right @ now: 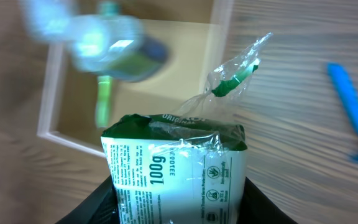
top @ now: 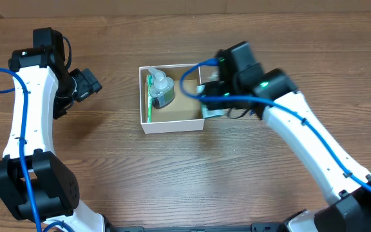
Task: Pack container
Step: 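Carry the packet into the box and release it at the front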
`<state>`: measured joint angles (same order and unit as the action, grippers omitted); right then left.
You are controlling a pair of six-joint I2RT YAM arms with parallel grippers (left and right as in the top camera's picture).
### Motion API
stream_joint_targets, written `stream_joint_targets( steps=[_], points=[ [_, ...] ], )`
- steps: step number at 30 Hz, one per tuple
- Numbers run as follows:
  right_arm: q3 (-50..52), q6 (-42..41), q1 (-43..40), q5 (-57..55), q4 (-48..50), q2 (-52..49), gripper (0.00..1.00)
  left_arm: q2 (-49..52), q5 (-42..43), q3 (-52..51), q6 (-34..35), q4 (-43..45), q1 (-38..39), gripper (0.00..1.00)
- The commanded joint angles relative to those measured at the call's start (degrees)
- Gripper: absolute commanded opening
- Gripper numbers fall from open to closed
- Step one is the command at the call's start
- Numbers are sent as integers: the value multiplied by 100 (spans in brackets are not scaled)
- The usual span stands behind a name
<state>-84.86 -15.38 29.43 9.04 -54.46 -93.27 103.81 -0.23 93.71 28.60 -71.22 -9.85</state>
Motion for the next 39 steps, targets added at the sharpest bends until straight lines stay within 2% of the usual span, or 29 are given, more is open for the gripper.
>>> stream_joint_targets(
  steps=[1,7,21,22,25,27,32,39],
  points=[
    [-133,-363,426,-55,402,61,32,-192,-20,107,59,-11,-26,100],
    [-85,-446,833,-643,848,-170,32,-192,-20,107,57,-11,-24,100],
    [-85,-487,850,-636,1161,-1005,32,-192,-17,107,59,-11,-24,100],
    [-85,-487,850,-634,1161,-1005,34,-192,-20,107,57,-11,-24,100],
    [-87,-479,850,-566,1147,-1005,56,-192,-20,107,59,-11,-24,100],
    [-114,-393,848,-393,1080,-984,63,-192,-20,107,59,-11,-24,100],
    [-203,-376,601,-369,704,-595,73,-192,-20,107,59,-11,-24,100],
    [-203,-374,68,-570,284,273,74,-192,-20,107,57,-11,-24,100]
  ],
)
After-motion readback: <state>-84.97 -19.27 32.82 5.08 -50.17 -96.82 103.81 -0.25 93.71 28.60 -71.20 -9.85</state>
